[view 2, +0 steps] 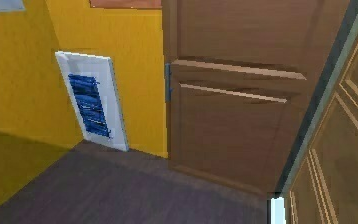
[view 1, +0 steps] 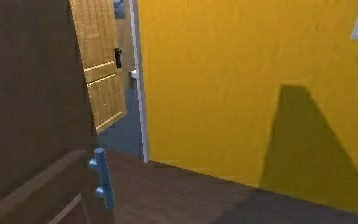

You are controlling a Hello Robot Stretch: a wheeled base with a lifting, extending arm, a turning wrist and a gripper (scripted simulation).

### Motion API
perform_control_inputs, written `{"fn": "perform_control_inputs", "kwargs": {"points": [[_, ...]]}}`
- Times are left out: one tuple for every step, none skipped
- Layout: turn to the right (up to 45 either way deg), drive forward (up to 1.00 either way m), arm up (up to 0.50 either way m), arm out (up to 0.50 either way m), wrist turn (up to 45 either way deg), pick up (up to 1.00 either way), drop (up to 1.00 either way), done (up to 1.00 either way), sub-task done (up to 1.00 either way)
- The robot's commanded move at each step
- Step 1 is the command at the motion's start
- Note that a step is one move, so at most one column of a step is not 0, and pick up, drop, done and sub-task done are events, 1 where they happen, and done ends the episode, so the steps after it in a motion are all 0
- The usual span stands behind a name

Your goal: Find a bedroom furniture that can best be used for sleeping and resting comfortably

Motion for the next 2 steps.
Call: {"fn": "perform_control_inputs", "kwargs": {"points": [[3.0, 0.00, 0.00, 0.00, 0.0, 0.00, 0.00, 0.00, 0.00], [0.0, 0.90, 0.00, 0.00, 0.0, 0.00, 0.00, 0.00, 0.00]]}}
